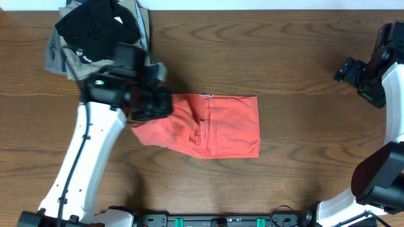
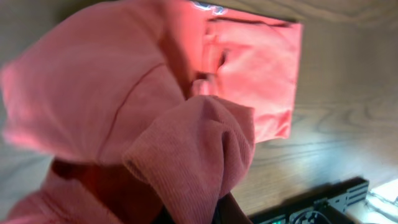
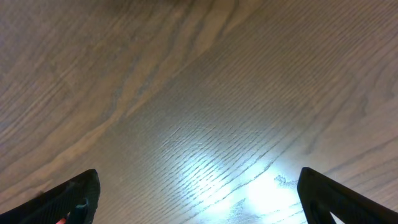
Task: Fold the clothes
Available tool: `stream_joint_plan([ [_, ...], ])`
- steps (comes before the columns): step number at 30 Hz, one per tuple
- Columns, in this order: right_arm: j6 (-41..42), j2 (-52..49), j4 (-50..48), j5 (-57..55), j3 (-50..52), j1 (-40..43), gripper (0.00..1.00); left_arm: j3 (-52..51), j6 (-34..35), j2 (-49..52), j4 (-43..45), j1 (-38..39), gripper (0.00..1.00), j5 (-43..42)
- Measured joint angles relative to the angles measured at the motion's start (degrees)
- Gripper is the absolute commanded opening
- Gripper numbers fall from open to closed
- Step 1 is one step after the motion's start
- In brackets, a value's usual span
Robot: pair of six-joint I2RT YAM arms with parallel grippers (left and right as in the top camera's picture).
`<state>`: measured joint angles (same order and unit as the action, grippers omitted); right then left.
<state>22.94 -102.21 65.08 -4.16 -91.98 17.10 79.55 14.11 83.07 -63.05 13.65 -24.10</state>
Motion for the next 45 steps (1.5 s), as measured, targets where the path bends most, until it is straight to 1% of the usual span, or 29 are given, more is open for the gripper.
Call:
stream_joint_plan([
  [5, 0.0, 0.0, 0.02, 0.0, 0.0, 0.0, 0.99, 0.0, 3.34, 1.99, 3.32, 7.78, 0.06, 2.29],
  [11, -0.02, 0.0, 0.0, 0.0, 0.0, 0.0, 0.99, 0.0, 5.44, 7.15, 6.93, 13.7, 0.06, 3.5],
  [17, 0.0, 0.0, 0.0, 0.0, 0.0, 0.0, 0.99, 0.0, 6.93, 14.14, 12.5, 18.56, 0.06, 3.56],
  [23, 0.0, 0.0, 0.0, 0.0, 0.0, 0.0, 0.99, 0.0, 10.08, 20.26, 18.01, 22.91, 0.06, 3.54],
  [32, -0.02, 0.0, 0.0, 0.0, 0.0, 0.0, 0.99, -0.02, 11.67, 23.56, 25.38, 26.88, 0.07, 3.85],
  [33, -0.02, 0.0, 0.0, 0.0, 0.0, 0.0, 0.99, -0.02, 11.72, 23.56, 25.92, 27.15, 0.08, 3.89],
  [36, 0.0, 0.0, 0.0, 0.0, 0.0, 0.0, 0.99, -0.02, 11.87, 23.56, 27.08, 27.82, 0.17, 3.93],
  [37, -0.02, 0.0, 0.0, 0.0, 0.0, 0.0, 0.99, -0.02, 12.09, 23.56, 27.15, 27.85, 0.17, 3.89],
  [38, 0.0, 0.0, 0.0, 0.0, 0.0, 0.0, 0.99, -0.02, 12.13, 23.56, 27.21, 27.89, 0.22, 3.91],
  [39, 0.0, 0.0, 0.0, 0.0, 0.0, 0.0, 0.99, -0.02, 11.98, 23.56, 27.3, 27.89, 0.25, 3.93],
  [41, 0.0, 0.0, 0.0, 0.0, 0.0, 0.0, 0.99, -0.02, 12.02, 23.56, 27.39, 27.87, 0.4, 3.93],
  [42, 0.0, 0.0, 0.0, 0.02, 0.0, 0.0, 0.99, -0.02, 12.17, 23.56, 27.47, 27.87, 0.42, 3.98],
  [45, 0.0, 0.0, 0.0, 0.0, 0.0, 0.0, 0.99, -0.02, 12.68, 23.56, 27.52, 27.89, 0.43, 3.89],
])
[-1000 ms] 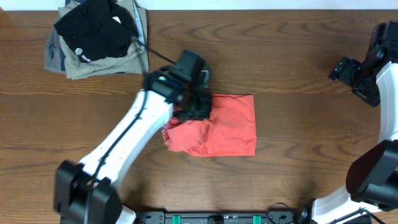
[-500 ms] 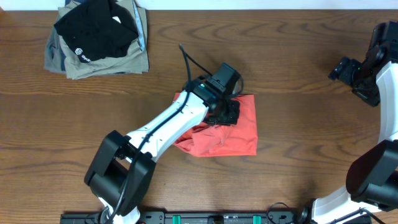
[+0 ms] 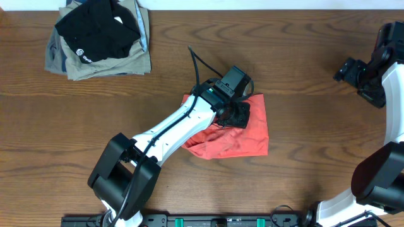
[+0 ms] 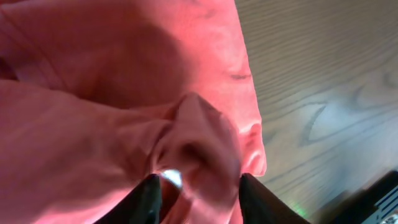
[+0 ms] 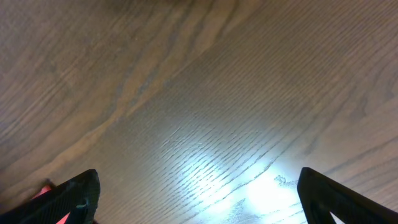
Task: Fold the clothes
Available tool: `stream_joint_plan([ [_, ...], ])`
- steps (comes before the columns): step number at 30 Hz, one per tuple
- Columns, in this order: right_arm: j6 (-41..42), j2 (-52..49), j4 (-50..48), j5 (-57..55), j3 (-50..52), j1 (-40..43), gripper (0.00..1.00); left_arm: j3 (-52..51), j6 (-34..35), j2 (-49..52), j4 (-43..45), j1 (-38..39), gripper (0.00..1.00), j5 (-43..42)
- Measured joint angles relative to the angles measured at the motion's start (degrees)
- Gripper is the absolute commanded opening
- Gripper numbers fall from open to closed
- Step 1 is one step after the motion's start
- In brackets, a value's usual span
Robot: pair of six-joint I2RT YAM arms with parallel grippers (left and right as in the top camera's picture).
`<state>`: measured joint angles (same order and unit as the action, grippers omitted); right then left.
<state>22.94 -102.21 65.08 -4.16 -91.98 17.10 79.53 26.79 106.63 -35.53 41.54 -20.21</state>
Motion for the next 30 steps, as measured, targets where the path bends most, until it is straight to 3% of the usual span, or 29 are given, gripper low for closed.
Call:
stream_joint_plan([
  [14, 0.0, 0.0, 0.0, 0.0, 0.0, 0.0, 0.99, 0.0, -1.33, -0.04, 0.66, 0.96, 0.43, -8.11],
  [19, 0.0, 0.0, 0.0, 0.02, 0.0, 0.0, 0.99, 0.0, -1.55, -2.97, -4.28, -0.94, 0.43, -7.8],
  [23, 0.0, 0.0, 0.0, 0.0, 0.0, 0.0, 0.99, 0.11, 0.74, -9.07, -11.8, -5.44, 0.43, -2.19],
  [27, -0.02, 0.0, 0.0, 0.0, 0.0, 0.0, 0.99, 0.24, 3.5, -12.31, -15.96, -10.34, 0.6, 3.21],
  [30, 0.0, 0.0, 0.0, 0.0, 0.0, 0.0, 0.99, 0.24, 4.74, -11.58, -16.98, -12.26, 0.67, 4.7],
])
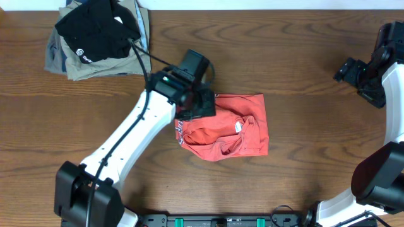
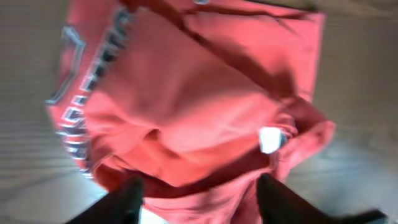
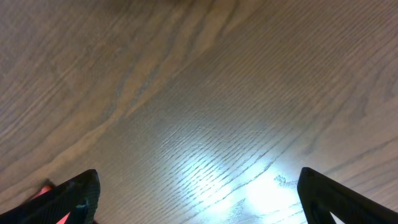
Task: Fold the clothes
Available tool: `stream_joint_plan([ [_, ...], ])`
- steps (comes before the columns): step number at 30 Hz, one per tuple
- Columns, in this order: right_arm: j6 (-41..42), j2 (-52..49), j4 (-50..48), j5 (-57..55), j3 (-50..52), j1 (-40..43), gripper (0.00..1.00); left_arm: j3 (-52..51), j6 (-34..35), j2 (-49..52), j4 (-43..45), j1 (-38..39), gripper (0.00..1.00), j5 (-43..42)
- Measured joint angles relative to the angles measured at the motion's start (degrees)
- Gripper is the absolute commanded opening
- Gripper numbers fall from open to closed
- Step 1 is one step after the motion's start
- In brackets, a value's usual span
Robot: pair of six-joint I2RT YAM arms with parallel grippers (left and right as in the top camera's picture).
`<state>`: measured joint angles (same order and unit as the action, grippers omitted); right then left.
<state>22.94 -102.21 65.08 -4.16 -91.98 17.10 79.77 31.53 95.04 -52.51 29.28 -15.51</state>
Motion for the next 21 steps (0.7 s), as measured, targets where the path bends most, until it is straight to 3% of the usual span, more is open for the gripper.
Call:
stream_joint_plan([
  [16, 0.0, 0.0, 0.0, 0.0, 0.0, 0.0, 0.99, -0.04, 0.17, 11.45, 0.04, -0.9, 0.69, -4.37],
  [18, 0.0, 0.0, 0.0, 0.0, 0.0, 0.0, 0.99, -0.15, 0.17, 12.11, 0.37, -0.9, 0.66, -5.2],
  [21, 0.0, 0.0, 0.0, 0.0, 0.0, 0.0, 0.99, -0.28, 0.17, 12.48, 1.7, -0.87, 0.54, -6.25],
])
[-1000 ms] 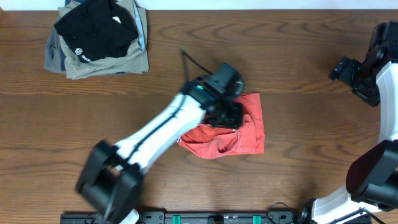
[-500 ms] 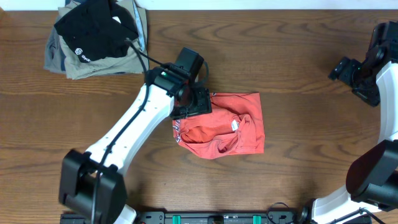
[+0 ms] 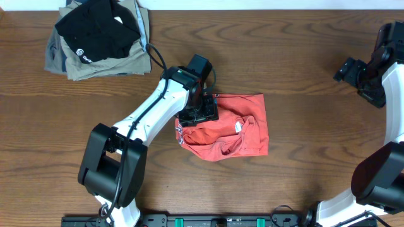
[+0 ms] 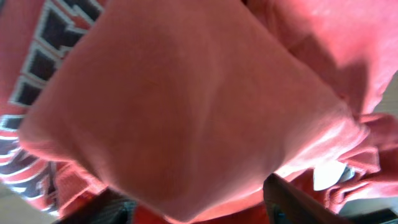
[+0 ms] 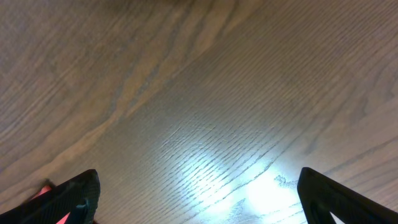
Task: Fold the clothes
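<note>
The red shirt lies in a lumpy fold at the table's middle, with its white tag showing and its printed lettering along the left edge. My left gripper is down on the shirt's upper left part. In the left wrist view red fabric fills the frame and bulges between the wide-apart fingers of that gripper, which is open. My right gripper hangs at the far right, open over bare wood and away from the shirt.
A pile of folded clothes, a black garment on top of grey ones, sits at the back left corner. The dark wooden table runs all around the shirt. The arm bases stand along the front edge.
My left gripper has come down close onto the shirt's upper left part, and fabric now fills its view. The shirt's outline looks the same. The right arm has not moved.
My left gripper was first shut on the lifted left edge of the wider-spread shirt. Then it was over the shirt's right side with the fabric carried across and its fingers apart. Then it stood open above the folded, lumpy shirt, and now it is low on it.
</note>
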Available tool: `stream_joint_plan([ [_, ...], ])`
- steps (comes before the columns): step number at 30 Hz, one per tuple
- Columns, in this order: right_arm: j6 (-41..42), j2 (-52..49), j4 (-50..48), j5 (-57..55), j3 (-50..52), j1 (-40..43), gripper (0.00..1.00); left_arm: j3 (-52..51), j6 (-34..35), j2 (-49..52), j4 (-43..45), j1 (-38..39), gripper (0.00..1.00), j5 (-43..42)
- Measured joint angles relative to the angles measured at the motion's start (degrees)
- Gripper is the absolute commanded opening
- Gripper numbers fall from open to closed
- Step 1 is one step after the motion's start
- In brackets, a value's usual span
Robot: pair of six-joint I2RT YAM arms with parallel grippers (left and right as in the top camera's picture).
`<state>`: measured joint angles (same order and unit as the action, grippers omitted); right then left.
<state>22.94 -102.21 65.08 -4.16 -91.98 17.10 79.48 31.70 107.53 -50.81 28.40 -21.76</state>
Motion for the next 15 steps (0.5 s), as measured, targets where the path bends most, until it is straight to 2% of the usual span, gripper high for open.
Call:
stream_joint_plan([
  [6, 0.0, 0.0, 0.0, 0.0, 0.0, 0.0, 0.99, -0.02, -0.22, 0.0, 3.1, 0.0, 0.33, -0.79],
  [8, -0.02, 0.0, 0.0, 0.0, 0.0, 0.0, 0.99, -0.02, -0.15, 0.0, 3.43, 0.0, 0.24, -0.83],
  [9, 0.0, 0.0, 0.0, 0.0, 0.0, 0.0, 0.99, -0.04, -0.66, 0.0, 3.56, 0.0, 0.13, -0.94],
  [10, -0.02, 0.0, 0.0, -0.02, 0.0, 0.0, 0.99, -0.04, -0.37, 0.0, 3.69, 0.0, 0.08, -0.98],
  [15, -0.02, 0.0, 0.0, 0.0, 0.0, 0.0, 0.99, -0.11, -0.37, 0.0, 5.97, 0.22, 0.06, -2.93],
])
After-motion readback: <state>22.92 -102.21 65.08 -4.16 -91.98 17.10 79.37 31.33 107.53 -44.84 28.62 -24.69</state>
